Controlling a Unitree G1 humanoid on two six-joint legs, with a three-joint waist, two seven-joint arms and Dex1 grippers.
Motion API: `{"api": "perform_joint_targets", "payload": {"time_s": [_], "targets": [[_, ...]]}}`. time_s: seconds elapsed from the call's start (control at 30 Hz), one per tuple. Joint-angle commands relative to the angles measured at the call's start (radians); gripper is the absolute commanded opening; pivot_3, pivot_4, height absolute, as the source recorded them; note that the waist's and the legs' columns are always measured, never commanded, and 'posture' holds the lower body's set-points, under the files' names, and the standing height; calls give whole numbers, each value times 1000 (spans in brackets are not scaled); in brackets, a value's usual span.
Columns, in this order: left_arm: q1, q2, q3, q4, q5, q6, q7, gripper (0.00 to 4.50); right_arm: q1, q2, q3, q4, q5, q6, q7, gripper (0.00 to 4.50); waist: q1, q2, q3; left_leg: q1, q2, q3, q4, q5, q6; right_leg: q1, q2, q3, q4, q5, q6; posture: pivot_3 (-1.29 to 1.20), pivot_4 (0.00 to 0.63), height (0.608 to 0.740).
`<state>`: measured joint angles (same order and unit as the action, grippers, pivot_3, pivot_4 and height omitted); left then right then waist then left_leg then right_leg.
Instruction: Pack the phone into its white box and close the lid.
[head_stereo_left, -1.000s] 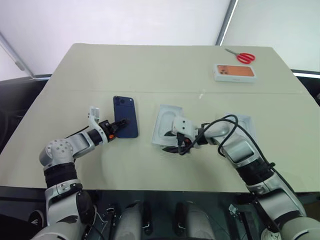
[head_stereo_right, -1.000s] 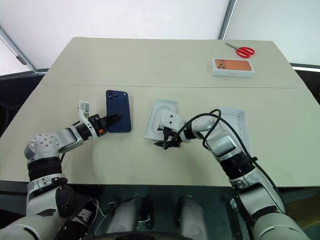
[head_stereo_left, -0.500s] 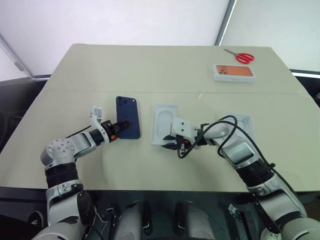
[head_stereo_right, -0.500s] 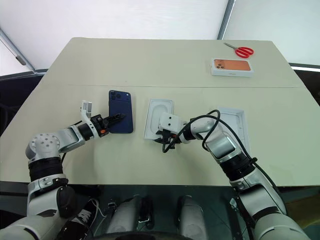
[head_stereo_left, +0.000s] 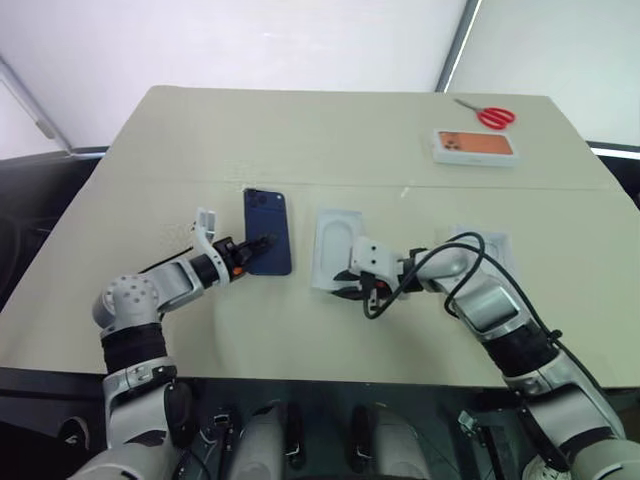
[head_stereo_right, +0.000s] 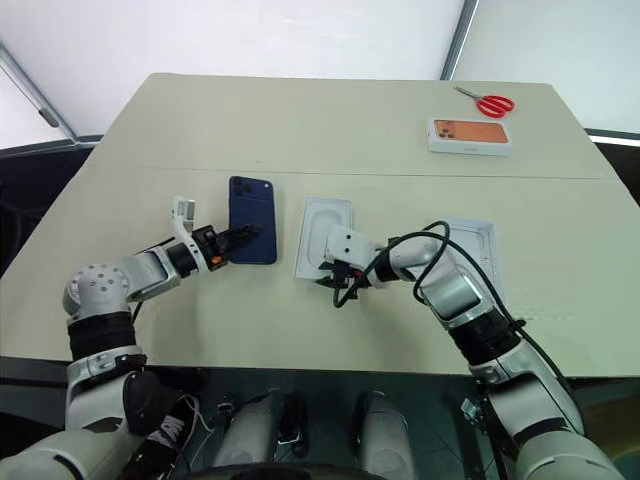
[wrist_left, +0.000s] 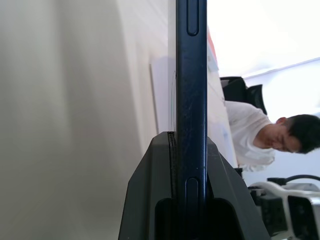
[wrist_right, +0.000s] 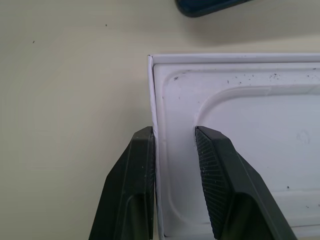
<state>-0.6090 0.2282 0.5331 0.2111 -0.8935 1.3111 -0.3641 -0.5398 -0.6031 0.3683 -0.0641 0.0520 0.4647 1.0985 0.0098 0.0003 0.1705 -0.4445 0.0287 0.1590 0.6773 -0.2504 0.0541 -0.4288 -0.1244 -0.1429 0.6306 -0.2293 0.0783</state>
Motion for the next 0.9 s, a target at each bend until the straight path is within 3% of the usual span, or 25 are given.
{"api": "perform_joint_targets", "payload": {"time_s": [0.03,0.27,0.37,0.6,0.9], "targets": [[-48,-10,9,-60,-62,8,16,0,68,-87,-33,-62,10,-1,37,1288,3,0,0,0,0,0,0,0,0,0,0,0,0,0,0,0,150,738],[-78,-52,-27,-44,-74,0,37,0,139,-194,-104,-124,47,24,44,1288,5,-2,1,0,-1,0,0,-1,1,1,-1,0,-1,0,0,0,150,738],[-76,-89,-84,-33,-42,-38,25,0,147,-186,-104,-135,54,39,31,1288,5,-3,2,0,-1,0,1,-1,1,1,-1,-1,-1,0,0,0,150,738],[-151,-125,-100,53,-40,-108,30,0,128,-137,-91,-140,55,102,-16,1288,-1,-4,3,0,0,0,1,-1,2,0,-1,-1,-1,0,0,0,150,738],[-131,-174,-117,39,-51,-112,52,0,111,-119,-90,-133,59,111,-22,1288,0,-5,3,0,0,0,1,-1,2,1,0,-1,-1,0,0,0,150,738]]}}
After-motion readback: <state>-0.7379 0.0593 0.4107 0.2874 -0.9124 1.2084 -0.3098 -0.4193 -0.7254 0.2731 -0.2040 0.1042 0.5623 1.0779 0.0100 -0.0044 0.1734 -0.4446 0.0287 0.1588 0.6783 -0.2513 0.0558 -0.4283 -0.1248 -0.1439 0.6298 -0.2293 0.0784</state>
